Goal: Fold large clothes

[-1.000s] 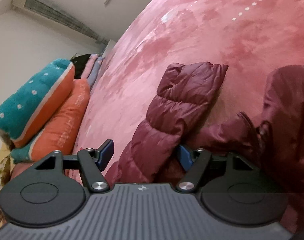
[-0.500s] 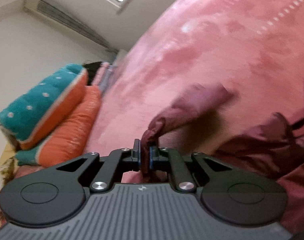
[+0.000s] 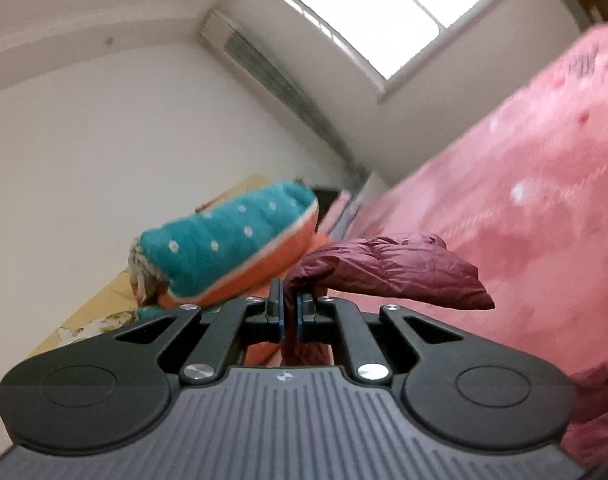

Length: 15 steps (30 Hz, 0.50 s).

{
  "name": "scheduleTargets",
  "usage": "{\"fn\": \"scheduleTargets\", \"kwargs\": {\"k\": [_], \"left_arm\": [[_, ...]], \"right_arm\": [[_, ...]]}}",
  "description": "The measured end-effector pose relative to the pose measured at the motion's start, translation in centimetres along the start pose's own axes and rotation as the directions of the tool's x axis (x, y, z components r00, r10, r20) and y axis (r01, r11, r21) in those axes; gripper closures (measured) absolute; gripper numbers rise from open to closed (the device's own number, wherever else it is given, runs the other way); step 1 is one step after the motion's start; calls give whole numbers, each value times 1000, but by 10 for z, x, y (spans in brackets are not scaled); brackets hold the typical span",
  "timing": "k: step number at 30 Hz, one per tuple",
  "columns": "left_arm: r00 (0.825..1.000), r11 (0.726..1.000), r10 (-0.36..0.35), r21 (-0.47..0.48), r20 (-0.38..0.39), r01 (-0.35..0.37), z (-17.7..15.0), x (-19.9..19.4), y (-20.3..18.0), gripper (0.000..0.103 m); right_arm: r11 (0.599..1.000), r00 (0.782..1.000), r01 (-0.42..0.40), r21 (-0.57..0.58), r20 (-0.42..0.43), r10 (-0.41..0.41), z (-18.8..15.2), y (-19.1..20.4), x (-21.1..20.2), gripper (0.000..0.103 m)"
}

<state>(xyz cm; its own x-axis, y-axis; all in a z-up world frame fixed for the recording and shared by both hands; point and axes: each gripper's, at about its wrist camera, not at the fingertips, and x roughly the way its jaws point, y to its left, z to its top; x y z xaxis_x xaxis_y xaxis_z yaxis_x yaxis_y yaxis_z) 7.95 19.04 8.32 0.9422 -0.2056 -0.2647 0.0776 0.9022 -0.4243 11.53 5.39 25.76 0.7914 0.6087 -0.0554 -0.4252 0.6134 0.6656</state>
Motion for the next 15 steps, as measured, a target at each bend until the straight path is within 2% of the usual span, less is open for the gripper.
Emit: {"fn": "scheduleTargets", "kwargs": {"k": [3,6,9,12,15], "left_arm": [[1000,999,-29,23,-5,29,-3,1,-7,1],[999,998,-47,50,-8,48,-4,3,-14,1],[998,996,-64,57,-13,65,-7,5,-21,1],[997,995,-76,67,-24,78,-10,9,-26,1],[996,993,-79,80,-37,82,-13,12,-31,1]], "right_arm": [[993,995,91,-78,58,-87,5,-11,-41,96],[972,974,213,-98,106,-202,7,-35,-84,96],[928,932,350,-129,148,-331,-3,-60,-131,96],[861,875,480,-170,167,-455,-23,-83,-167,96],[818,838,545,-185,81,-540,-51,-111,-181,95]]}}
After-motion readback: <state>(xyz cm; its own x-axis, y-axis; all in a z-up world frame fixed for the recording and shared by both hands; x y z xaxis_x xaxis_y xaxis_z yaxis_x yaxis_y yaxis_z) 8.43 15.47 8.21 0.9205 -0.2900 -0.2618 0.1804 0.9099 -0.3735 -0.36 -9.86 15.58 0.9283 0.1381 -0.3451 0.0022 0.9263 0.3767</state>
